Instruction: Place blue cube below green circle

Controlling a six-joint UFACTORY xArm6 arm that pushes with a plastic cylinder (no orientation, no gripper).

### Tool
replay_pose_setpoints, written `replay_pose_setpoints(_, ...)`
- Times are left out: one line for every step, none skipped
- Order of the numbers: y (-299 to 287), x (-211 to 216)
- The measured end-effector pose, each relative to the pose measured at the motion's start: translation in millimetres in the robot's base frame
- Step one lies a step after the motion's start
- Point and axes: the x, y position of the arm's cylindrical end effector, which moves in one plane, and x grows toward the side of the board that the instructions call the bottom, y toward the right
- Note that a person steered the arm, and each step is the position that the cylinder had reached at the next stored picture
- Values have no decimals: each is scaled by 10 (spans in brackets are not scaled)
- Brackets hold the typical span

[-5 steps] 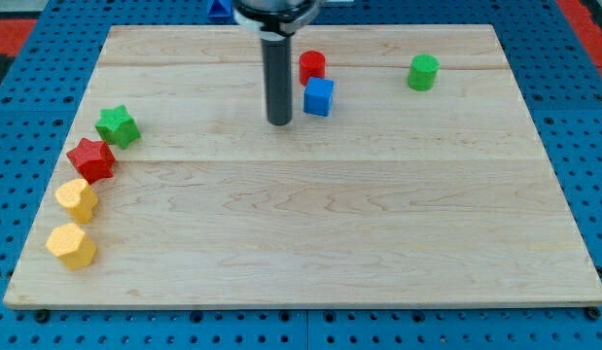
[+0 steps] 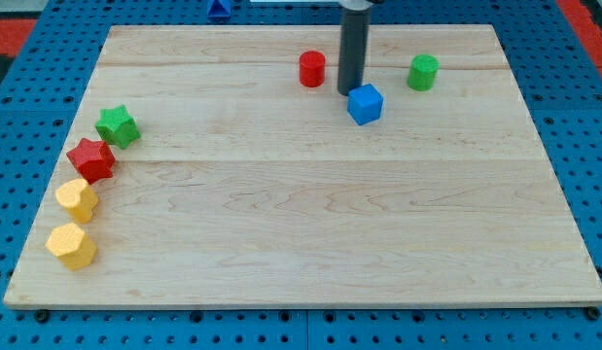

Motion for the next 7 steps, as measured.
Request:
replay_pose_setpoints(-169,184)
replay_pose_setpoints(-197,405)
replay_pose_setpoints(18,445)
replay_pose_setpoints(197,570)
replay_pose_setpoints(210,902)
replay_pose_setpoints(319,971)
replay_pose_setpoints(323,832)
